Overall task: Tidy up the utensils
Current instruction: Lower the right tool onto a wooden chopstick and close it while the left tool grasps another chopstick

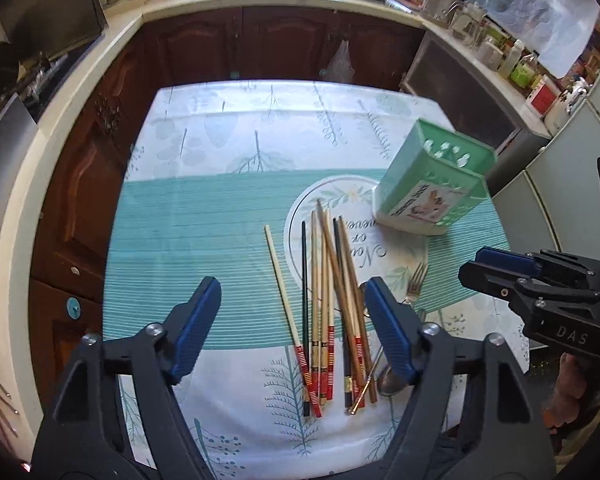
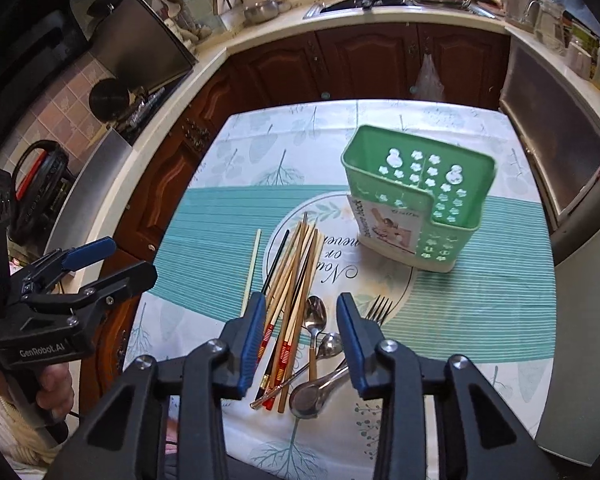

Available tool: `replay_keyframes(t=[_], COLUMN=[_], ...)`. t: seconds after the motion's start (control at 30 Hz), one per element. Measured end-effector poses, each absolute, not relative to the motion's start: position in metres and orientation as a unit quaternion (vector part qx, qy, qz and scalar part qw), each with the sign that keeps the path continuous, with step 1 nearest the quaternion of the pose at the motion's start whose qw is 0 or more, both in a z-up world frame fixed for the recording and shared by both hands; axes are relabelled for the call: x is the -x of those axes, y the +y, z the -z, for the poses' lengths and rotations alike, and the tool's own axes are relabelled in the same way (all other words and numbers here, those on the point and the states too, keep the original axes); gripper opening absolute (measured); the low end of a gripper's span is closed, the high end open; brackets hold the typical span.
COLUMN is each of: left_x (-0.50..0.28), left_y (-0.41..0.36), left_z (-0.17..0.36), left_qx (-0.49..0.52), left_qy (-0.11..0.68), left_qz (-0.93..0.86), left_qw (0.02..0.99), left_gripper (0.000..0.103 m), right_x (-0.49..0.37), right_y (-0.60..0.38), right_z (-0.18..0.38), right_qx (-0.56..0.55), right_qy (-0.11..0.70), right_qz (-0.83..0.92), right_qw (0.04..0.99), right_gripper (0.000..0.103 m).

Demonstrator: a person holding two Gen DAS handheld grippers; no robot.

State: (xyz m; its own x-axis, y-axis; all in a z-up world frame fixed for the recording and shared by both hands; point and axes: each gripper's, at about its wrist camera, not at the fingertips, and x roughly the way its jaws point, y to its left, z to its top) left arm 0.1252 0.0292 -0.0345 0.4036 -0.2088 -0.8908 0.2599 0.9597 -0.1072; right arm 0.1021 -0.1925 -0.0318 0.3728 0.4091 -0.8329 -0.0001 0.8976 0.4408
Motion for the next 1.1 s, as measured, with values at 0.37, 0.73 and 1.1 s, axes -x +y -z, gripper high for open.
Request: replay_keyframes(t=[0.37,0.73,1.1], left_x=[-0.184,-0.186,-0.192], left_y=[0.024,0.008,0.013], left_z=[0.145,0.158,0.156], left_qx=[-0.011,0.004,0.038], left_qy=[0.624,0.633,0.637], left_qz=[0.105,0.111,0.103], left_qw=[0.774,0.766,0.763], left_gripper=[0.047,0.031,0.027], right_x=[-0.154,-0.173,-0.188], right_y=[-0.169,-0.148,-0.133], right_z=[0.105,0.154,0.174], right_qx=[-0.217,-0.218,-0.207], right_qy=[0.616,0.655,0.673], right_qz=[-0.134,-0.131,-0.125], right_qw=[0.745,0.712,0.698], right_gripper=[0.024,0.017,0.014])
